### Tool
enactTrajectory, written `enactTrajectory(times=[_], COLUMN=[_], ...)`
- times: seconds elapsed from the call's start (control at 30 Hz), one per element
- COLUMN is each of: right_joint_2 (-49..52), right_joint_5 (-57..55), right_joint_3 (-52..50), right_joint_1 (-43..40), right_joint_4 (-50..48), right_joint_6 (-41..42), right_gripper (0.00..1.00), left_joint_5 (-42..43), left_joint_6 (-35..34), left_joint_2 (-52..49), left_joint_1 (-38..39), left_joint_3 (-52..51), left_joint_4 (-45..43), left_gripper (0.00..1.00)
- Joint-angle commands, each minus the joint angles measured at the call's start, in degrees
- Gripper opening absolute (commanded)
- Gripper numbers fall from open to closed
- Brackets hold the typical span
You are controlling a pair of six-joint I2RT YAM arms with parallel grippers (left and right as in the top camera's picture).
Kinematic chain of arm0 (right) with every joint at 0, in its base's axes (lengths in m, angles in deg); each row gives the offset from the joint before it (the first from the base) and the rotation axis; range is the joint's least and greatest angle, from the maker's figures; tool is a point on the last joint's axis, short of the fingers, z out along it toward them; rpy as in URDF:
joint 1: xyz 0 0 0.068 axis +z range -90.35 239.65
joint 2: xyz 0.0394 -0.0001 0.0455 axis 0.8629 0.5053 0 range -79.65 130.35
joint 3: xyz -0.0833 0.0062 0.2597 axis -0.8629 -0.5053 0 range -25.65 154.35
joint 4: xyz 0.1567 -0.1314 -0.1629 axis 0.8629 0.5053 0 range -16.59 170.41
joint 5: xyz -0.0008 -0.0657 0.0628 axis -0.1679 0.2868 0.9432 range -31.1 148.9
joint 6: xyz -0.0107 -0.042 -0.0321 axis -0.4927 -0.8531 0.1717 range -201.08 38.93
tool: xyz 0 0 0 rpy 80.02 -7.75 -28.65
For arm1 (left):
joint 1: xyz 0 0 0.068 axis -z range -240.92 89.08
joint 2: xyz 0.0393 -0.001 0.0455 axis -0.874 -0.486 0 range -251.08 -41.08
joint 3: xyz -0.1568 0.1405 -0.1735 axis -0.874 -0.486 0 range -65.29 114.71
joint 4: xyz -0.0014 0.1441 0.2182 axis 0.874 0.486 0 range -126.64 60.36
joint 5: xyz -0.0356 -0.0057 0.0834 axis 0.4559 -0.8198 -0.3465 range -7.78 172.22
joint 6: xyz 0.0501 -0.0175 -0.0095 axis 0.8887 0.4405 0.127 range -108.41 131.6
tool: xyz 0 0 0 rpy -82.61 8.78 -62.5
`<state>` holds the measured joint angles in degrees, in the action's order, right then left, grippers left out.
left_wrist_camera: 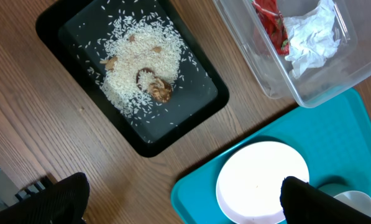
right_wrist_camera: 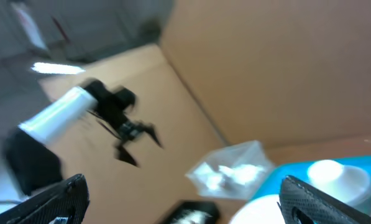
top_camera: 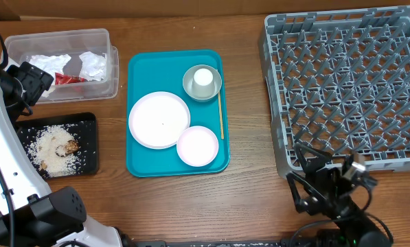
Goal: Sort waste into correct bins and load items into the dishwasher
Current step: 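Move the right gripper from the rack to the pink plate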
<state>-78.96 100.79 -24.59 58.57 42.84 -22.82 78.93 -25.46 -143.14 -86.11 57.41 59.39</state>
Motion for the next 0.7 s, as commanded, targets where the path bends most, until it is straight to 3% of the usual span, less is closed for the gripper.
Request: enactTrajectory(times=[0.0, 0.17, 0.33, 0.5, 0.67], right_joint_2=[-0.52, 0.13, 6.49, 21.46, 42.40], right_joint_5=[-2.03, -4.35, -1.90, 3.15, 16.70], right_joint_3=[-0.46, 5.57, 19.19, 36.17, 54.99], right_joint_1=[-0.11, -0.11, -0.13, -0.11, 0.50], right_joint_4=[-5.77, -4.04, 12.37, 26.38, 39.32], right_joint_6=[12.48, 11.45, -1.95, -13.81, -22.23], right_gripper=[1.00, 1.00, 1.00, 1.00, 0.99], left_joint_5=[-0.72, -0.72, -0.72, -0.70, -0.72], left_joint_6=[0.66, 0.66, 0.66, 0.68, 0.66], left_joint_2=[-0.26, -0.26, -0.26, -0.26, -0.26], left_joint_1=[-0.28, -0.28, -0.31, -0.28, -0.31], left_joint_3=[-0.37, -0.37, -0.37, -0.37, -0.37], left_joint_4=[-0.09, -0.09, -0.09, -0.09, -0.09], left_gripper=[1.00, 1.00, 1.00, 1.00, 1.00])
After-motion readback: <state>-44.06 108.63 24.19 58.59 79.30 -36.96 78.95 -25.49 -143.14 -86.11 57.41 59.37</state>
